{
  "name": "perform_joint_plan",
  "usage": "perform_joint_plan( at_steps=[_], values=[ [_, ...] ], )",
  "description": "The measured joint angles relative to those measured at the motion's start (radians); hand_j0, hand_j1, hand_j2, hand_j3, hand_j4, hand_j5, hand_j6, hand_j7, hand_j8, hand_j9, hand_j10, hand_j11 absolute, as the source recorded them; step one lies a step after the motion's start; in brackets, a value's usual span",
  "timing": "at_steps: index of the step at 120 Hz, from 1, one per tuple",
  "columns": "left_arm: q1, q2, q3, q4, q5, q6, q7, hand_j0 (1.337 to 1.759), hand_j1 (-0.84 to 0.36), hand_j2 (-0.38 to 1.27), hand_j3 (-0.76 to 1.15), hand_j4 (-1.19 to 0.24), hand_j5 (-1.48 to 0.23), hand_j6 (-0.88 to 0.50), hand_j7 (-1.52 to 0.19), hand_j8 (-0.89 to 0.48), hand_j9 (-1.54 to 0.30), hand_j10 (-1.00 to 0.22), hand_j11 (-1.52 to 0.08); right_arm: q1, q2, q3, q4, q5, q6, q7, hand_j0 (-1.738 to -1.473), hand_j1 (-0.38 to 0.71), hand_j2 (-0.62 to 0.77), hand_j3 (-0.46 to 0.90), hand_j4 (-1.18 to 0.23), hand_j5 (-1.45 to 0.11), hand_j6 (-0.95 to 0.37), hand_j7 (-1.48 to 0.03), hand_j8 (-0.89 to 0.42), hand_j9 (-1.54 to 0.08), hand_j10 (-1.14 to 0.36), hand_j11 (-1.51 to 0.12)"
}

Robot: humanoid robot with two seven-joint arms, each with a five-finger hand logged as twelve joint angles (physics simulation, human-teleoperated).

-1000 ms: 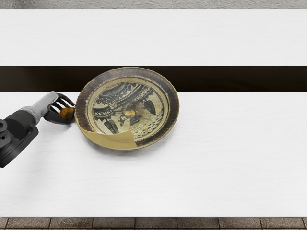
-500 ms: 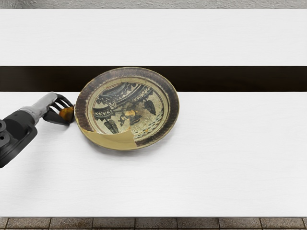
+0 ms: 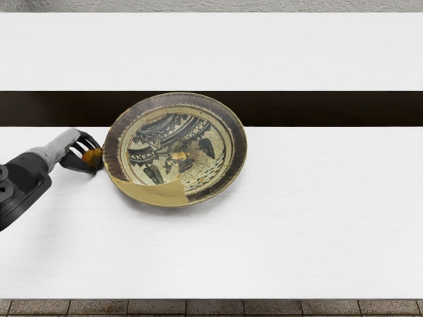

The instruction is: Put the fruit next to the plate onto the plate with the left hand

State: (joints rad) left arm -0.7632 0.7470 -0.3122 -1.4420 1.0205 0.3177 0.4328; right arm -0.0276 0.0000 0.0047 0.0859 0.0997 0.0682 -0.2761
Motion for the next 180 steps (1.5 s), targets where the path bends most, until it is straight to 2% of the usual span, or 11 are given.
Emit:
perform_joint_plan(
  at_steps=[36,68,86,133,155,156,160,167,180],
  values=[
    [0.000,0.003,0.001,0.000,-0.003,-0.003,0.002,1.656,-0.34,0.37,0.00,-0.68,-0.85,-0.47,-0.88,-0.53,-0.88,-0.66,-0.89,0.000,0.000,0.000,0.000,0.000,0.000,0.000,-1.658,-0.35,0.00,0.00,0.00,0.00,0.00,0.00,0.00,0.00,0.00,0.00],
    [-0.001,0.002,0.001,0.000,-0.002,-0.010,0.002,1.655,-0.33,0.36,0.00,-0.70,-0.88,-0.47,-0.91,-0.53,-0.91,-0.68,-0.91,0.000,0.000,0.000,0.000,0.000,0.000,0.000,-1.658,-0.35,0.00,0.00,0.00,0.00,0.00,0.00,0.00,0.00,0.00,0.00],
    [-0.001,0.003,0.000,0.000,0.000,-0.018,0.001,1.654,-0.37,0.46,0.00,-0.69,-0.90,-0.46,-0.93,-0.52,-0.94,-0.70,-0.94,0.000,0.000,0.000,0.000,0.000,0.000,0.000,-1.658,-0.35,0.00,0.00,0.00,0.00,0.00,0.00,0.00,0.00,0.00,0.00],
    [-0.005,0.013,0.000,-0.004,-0.011,-0.035,0.001,1.655,-0.36,0.41,0.00,-0.64,-0.99,-0.41,-0.99,-0.50,-0.97,-0.73,-0.97,0.000,0.000,0.000,0.000,0.000,0.000,0.000,-1.658,-0.35,0.00,0.00,0.00,0.00,0.00,0.00,0.00,0.00,0.00,0.00],
    [-0.007,0.046,-0.001,-0.028,-0.014,-0.036,0.002,1.655,-0.33,0.41,0.00,-0.64,-1.01,-0.41,-1.01,-0.50,-0.99,-0.74,-0.99,0.000,0.000,-0.001,0.000,-0.001,0.000,0.000,-1.658,-0.35,0.00,0.00,0.00,0.00,0.00,0.00,0.00,0.00,0.00,0.00],
    [-0.006,0.051,-0.001,-0.029,-0.014,-0.037,0.002,1.655,-0.32,0.37,0.00,-0.64,-1.02,-0.41,-1.01,-0.51,-0.99,-0.74,-0.99,0.000,0.000,-0.001,0.000,-0.001,0.000,0.000,-1.658,-0.35,0.00,0.00,0.00,0.00,0.00,0.00,0.00,0.00,0.00,0.00],
    [-0.007,0.066,-0.001,-0.037,-0.014,-0.036,0.002,1.655,-0.33,0.39,0.00,-0.65,-1.02,-0.41,-1.01,-0.51,-0.99,-0.74,-0.99,0.000,0.000,-0.001,0.000,0.000,0.000,0.000,-1.658,-0.35,0.00,0.00,0.00,0.00,0.00,0.00,0.00,0.00,0.00,0.00],
    [-0.007,0.076,-0.002,-0.049,-0.015,-0.036,0.003,1.654,-0.31,0.33,0.00,-0.65,-1.03,-0.42,-1.02,-0.51,-1.00,-0.74,-1.00,0.000,0.000,-0.001,0.000,0.000,0.000,0.000,-1.658,-0.35,0.00,0.00,0.00,0.00,0.00,0.00,0.00,0.00,0.00,0.00],
    [-0.008,0.096,-0.004,-0.070,-0.016,-0.036,0.007,1.655,-0.31,0.38,0.00,-0.66,-1.03,-0.43,-1.02,-0.54,-1.00,-0.75,-1.00,0.000,0.000,-0.001,0.000,-0.001,0.001,0.000,-1.658,-0.35,0.00,0.00,0.00,0.00,0.00,0.00,0.00,0.00,0.00,0.00]
  ],
)
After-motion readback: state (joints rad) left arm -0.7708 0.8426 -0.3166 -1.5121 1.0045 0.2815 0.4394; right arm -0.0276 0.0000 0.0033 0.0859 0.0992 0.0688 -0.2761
